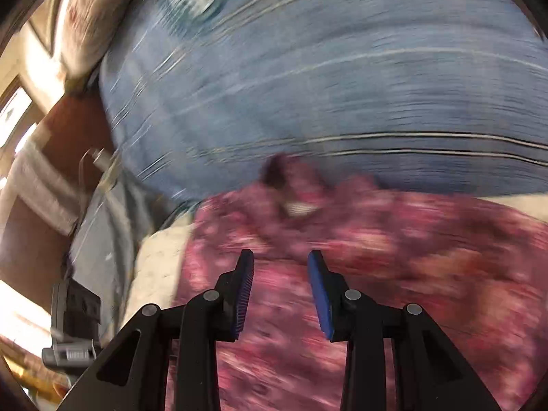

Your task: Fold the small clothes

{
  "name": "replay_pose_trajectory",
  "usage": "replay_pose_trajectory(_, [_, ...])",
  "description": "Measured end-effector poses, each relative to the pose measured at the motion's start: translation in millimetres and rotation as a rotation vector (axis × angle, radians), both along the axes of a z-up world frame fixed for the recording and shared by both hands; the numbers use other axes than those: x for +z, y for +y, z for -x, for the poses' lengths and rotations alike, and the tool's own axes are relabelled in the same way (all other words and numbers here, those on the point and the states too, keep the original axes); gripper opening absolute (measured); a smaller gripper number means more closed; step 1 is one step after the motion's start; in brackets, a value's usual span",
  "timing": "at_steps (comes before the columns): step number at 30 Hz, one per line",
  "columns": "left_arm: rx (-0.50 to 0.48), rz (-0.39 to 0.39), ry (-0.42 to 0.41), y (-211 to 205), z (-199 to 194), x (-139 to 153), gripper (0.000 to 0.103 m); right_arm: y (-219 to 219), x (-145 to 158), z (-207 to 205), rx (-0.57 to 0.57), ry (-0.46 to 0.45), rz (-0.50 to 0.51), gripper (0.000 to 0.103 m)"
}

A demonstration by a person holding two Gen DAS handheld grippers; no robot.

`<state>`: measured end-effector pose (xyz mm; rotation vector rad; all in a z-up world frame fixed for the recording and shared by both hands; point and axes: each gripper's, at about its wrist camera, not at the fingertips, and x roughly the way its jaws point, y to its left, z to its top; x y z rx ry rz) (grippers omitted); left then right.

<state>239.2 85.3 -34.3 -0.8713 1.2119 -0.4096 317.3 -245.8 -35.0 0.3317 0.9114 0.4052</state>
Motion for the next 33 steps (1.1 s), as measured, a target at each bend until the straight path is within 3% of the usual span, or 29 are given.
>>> replay_pose_trajectory(1, [-0.012, 0.042, -0.013, 0.7, 7.4, 4.2, 0.063, 13.2, -2.8, -9.8, 0.033, 0.011, -0.003, 0.037])
replay_pose_trajectory(3, [-0.027, 0.052, -0.051, 0.4, 20.8, 15.6, 0.063, 38.9, -10.9, -30.3, 0.077, 0.034, 0.012, 0.039])
replay_pose_trajectory(7, [-0.01, -0.118, -0.154, 6.2, 17.2, 30.3, 0.065, 77.5, -38.5, -61.3, 0.098, 0.095, 0.112, 0.049])
replay_pose_trajectory(8, [-0.003, -0.144, -0.124, 9.2, 7.2, 22.1, 0.065, 84.4, -45.0, -63.4, 0.112, 0.105, 0.141, 0.044])
replay_pose_trajectory(9, [-0.002, -0.125, -0.083, 12.3, -2.7, 10.4, 0.065, 94.6, -49.3, -62.6, 0.134, 0.093, 0.206, 0.019])
replay_pose_trajectory(10, [0.003, -0.119, -0.044, 15.3, -11.0, 0.4, 0.064, 101.5, -48.3, -60.4, 0.139, 0.064, 0.254, 0.006])
replay_pose_trajectory(13, [0.07, -0.157, -0.021, 32.0, -26.1, -14.3, 0.058, 95.9, -45.7, -58.3, 0.084, 0.048, 0.283, 0.007])
replay_pose_trajectory(14, [0.109, -0.162, -0.007, 42.2, -26.5, -15.0, 0.057, 89.6, -45.2, -57.9, 0.063, 0.056, 0.296, 0.007])
replay_pose_trajectory(15, [0.145, -0.104, 0.005, 54.9, -24.0, -16.4, 0.055, 80.9, -42.1, -55.3, 0.048, 0.059, 0.285, 0.007])
replay_pose_trajectory(16, [0.167, -0.059, 0.008, 64.5, -20.7, -16.3, 0.055, 68.7, -35.3, -48.5, 0.04, 0.05, 0.238, 0.008])
replay_pose_trajectory(18, [0.193, -0.042, -0.002, 75.0, -13.8, -8.4, 0.055, 32.1, -15.5, -25.2, 0.006, 0.005, 0.112, 0.012])
replay_pose_trajectory(19, [0.191, -0.04, -0.01, 74.5, -10.6, -3.7, 0.055, 17.9, -10.9, -16.2, -0.009, -0.003, 0.089, 0.012])
replay_pose_trajectory(21, [0.164, -0.016, -0.019, 63.3, -4.4, 5.0, 0.055, -23.3, -2.5, 12.1, -0.083, -0.009, 0.053, 0.024])
replay_pose_trajectory(23, [0.117, 0.001, -0.04, 49.0, 3.3, 12.7, 0.057, -59.4, -0.6, 36.7, -0.166, 0.005, 0.044, 0.028])
replay_pose_trajectory(26, [0.052, -0.032, -0.055, 11.8, 1.3, 15.7, 0.058, -116.5, -3.4, 81.2, -0.286, 0.021, 0.004, 0.029])
replay_pose_trajectory(29, [-0.016, -0.009, 0.0, -21.4, 1.6, 3.0, 0.058, -153.7, -13.6, 119.1, -0.362, 0.052, -0.086, 0.034])
replay_pose_trajectory(33, [-0.024, -0.109, -0.013, -39.4, -0.7, -1.2, 0.058, -175.7, -32.9, 148.8, -0.411, 0.093, -0.17, 0.043])
